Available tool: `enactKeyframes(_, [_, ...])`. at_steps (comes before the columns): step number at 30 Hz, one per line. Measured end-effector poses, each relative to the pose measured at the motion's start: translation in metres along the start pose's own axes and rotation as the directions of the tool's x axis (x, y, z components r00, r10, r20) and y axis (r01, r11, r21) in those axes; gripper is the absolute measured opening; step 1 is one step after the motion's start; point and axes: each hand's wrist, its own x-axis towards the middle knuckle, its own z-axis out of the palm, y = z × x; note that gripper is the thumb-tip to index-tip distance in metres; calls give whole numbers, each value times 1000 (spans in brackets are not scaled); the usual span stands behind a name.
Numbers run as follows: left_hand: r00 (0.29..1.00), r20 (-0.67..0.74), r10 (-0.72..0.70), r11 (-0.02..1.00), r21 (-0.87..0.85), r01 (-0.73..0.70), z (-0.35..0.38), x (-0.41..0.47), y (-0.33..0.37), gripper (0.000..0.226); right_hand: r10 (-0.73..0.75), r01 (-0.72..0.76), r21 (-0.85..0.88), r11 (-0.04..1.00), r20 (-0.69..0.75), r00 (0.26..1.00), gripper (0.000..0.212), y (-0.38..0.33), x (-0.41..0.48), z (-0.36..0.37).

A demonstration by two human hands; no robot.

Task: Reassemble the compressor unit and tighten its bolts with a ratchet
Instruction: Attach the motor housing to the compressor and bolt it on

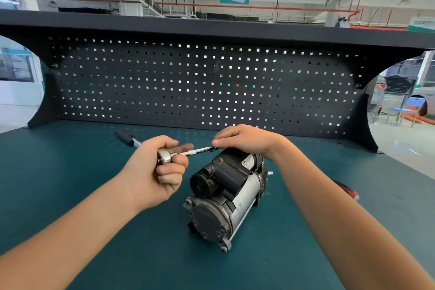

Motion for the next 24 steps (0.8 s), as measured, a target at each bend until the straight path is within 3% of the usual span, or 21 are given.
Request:
enactKeyframes(1, [997,5,77,978,194,-76,1,0,0,20,6,-6,8,1000,2,1000,7,0,0,0])
enactKeyframes(2, [983,29,183,887,426,-178,2,-1,1,21,10,-10,15,1000,4,1000,8,0,-1,0])
enactKeyframes(3, [943,114,312,680,667,-305,1,-3,2,23,7,-7,13,1000,2,1000,10,1,-1,0])
enactKeyframes(4, [859,277,430,320,843,-432,-1,-5,2,26,-2,2,2,1000,-7,1000,11,1,0,0])
enactKeyframes(5, [731,491,474,-138,861,-489,-3,-7,2,28,-12,11,-11,1000,-14,1000,11,2,0,1])
enactKeyframes(6, [621,676,397,-538,719,-439,-5,-9,2,32,-19,19,-19,1000,-13,1000,10,2,1,1])
enactKeyframes(7, [552,784,284,-765,533,-363,-6,-10,0,37,-27,27,-27,999,-1,1000,13,2,0,1])
enactKeyframes(8, [512,830,219,-856,416,-308,-7,-11,-4,38,-35,36,-40,999,17,999,18,3,0,1])
enactKeyframes(9, [461,857,230,-871,392,-296,-7,-9,-10,37,-43,44,-58,997,31,999,21,3,0,0])
enactKeyframes(10, [487,827,282,-805,480,-349,-5,-9,-14,36,-51,54,-81,995,34,998,21,4,0,-1])
enactKeyframes(11, [522,762,384,-653,624,-430,-3,-10,-17,31,-61,63,-96,993,30,998,22,4,0,-1])
enactKeyframes(12, [587,644,491,-406,765,-500,0,-12,-19,24,-71,73,-98,993,23,997,22,5,0,-1])
enactKeyframes(14, [802,277,529,302,821,-484,4,-7,-20,23,-77,77,-80,994,13,997,26,4,0,0])
enactKeyframes(15, [915,92,393,660,664,-350,2,-3,-17,26,-78,78,-79,994,5,997,26,3,0,0])
enactKeyframes(16, [977,-5,214,898,395,-195,0,-1,-15,31,-83,82,-86,993,-5,997,26,3,1,1])
enactKeyframes(17, [998,-32,63,990,129,-58,-2,1,-12,32,-91,89,-97,991,-13,996,26,3,1,1])
enactKeyframes(18, [1000,-17,-20,1000,-24,19,-3,1,-10,30,-96,94,-108,990,-17,995,25,3,1,2])
enactKeyframes(19, [999,-10,-34,999,-24,34,-5,1,-10,26,-98,95,-113,989,-17,995,24,4,1,2])
enactKeyframes(21, [996,-26,91,963,256,-81,-7,3,-12,22,-94,91,-106,990,-16,995,22,4,0,1])
enactKeyframes(23, [942,54,332,744,599,-297,-12,5,-13,24,-88,87,-103,991,-3,996,21,4,-1,1])
enactKeyframes(24, [874,183,451,509,751,-420,-15,4,-14,24,-85,86,-115,990,12,996,21,3,-1,1])
